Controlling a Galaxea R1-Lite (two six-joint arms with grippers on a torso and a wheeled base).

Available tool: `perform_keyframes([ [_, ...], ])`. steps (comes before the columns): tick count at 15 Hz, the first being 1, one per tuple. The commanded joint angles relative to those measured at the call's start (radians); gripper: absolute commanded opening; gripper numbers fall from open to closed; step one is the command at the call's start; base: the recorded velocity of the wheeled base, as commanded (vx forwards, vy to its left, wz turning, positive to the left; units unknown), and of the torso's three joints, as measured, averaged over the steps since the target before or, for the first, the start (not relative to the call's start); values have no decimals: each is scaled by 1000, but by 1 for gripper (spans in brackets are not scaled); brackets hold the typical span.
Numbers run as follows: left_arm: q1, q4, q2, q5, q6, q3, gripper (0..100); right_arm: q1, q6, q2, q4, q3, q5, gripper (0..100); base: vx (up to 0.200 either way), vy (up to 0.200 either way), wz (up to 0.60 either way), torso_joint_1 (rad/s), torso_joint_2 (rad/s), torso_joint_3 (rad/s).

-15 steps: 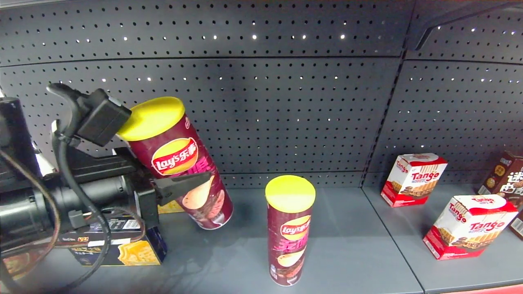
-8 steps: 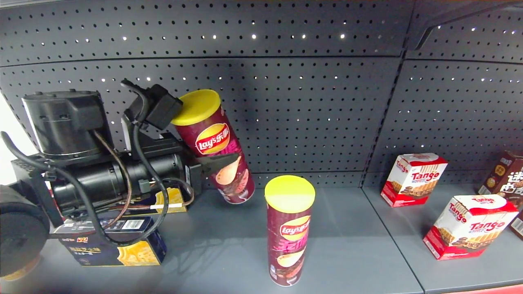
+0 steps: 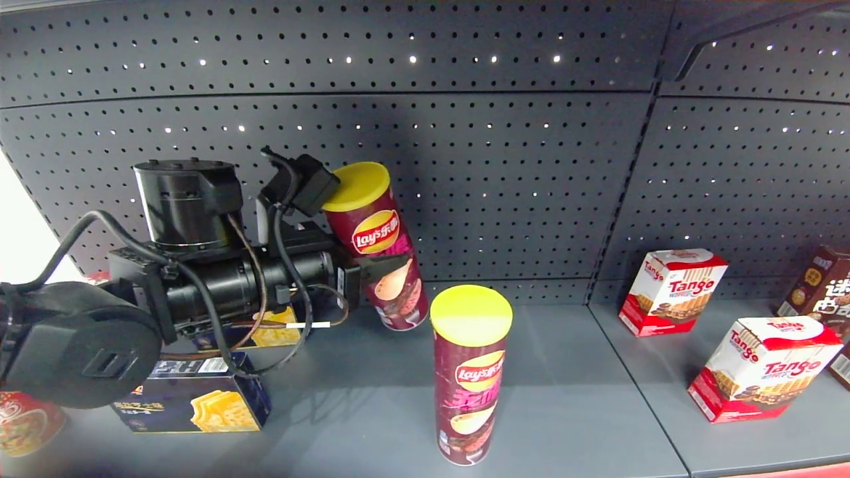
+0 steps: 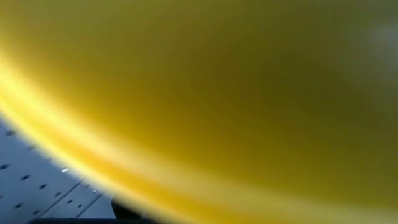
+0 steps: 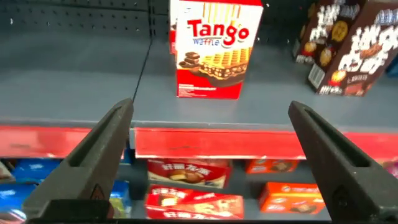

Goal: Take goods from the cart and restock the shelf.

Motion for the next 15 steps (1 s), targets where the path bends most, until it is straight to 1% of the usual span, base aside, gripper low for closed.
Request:
perform_keyframes([
  [1, -1, -35, 54, -5, -1, 3, 0, 0, 20, 0, -1, 0, -19, 100, 0, 0, 0, 0, 0, 0],
  [2, 0, -68, 78, -5, -1, 4, 0, 0, 56, 0, -1, 0, -22, 100, 0, 0, 0, 0, 0, 0],
  [4, 0, -93, 95, -5, -1, 7, 0, 0, 89, 0, 2, 0, -3, 100, 0, 0, 0, 0, 0, 0],
  [12, 6, -95, 115, -6, -2, -3, 0, 0, 84, 0, 2, 0, 0, 100, 0, 0, 0, 0, 0, 0],
  [15, 3, -95, 134, -8, -1, -6, 0, 0, 118, 0, -3, 1, -6, 100, 0, 0, 0, 0, 0, 0],
])
